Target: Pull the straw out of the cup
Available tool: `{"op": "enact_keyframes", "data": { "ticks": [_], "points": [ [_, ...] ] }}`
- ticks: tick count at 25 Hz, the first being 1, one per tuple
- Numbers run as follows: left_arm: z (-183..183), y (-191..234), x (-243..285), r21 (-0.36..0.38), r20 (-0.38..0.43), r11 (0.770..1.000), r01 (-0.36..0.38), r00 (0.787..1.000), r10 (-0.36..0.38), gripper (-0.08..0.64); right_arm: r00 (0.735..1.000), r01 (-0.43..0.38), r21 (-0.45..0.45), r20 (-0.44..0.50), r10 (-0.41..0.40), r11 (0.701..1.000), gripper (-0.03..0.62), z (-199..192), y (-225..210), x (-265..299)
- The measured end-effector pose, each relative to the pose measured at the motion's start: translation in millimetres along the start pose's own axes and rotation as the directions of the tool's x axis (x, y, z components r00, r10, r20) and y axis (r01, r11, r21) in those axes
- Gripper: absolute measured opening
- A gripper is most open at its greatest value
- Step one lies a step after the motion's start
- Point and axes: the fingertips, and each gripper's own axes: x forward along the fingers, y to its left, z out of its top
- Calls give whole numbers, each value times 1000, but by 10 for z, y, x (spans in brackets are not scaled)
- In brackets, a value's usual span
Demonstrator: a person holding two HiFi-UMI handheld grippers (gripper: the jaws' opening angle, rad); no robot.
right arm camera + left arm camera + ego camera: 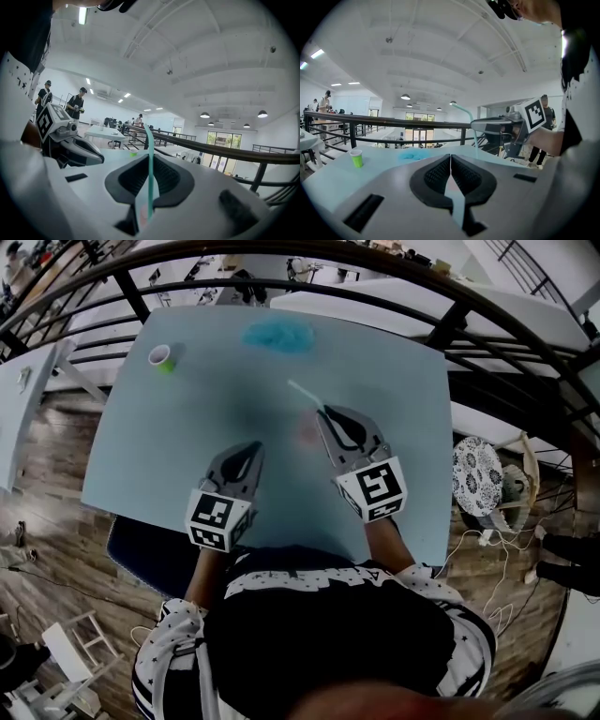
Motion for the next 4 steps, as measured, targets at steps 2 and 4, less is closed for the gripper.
{"op": "enact_keyframes", "data": {
  "ticks": [2,4],
  "points": [
    [-9,6,-4,-1,-3,1000,-2,1000,2,14,1000,0,1,2,0,1000,44,4,-3,3],
    [-19,6,-7,-2,-6,1000,-3,1000,3,14,1000,0,2,2,0,1000,44,3,-3,1]
  ]
}}
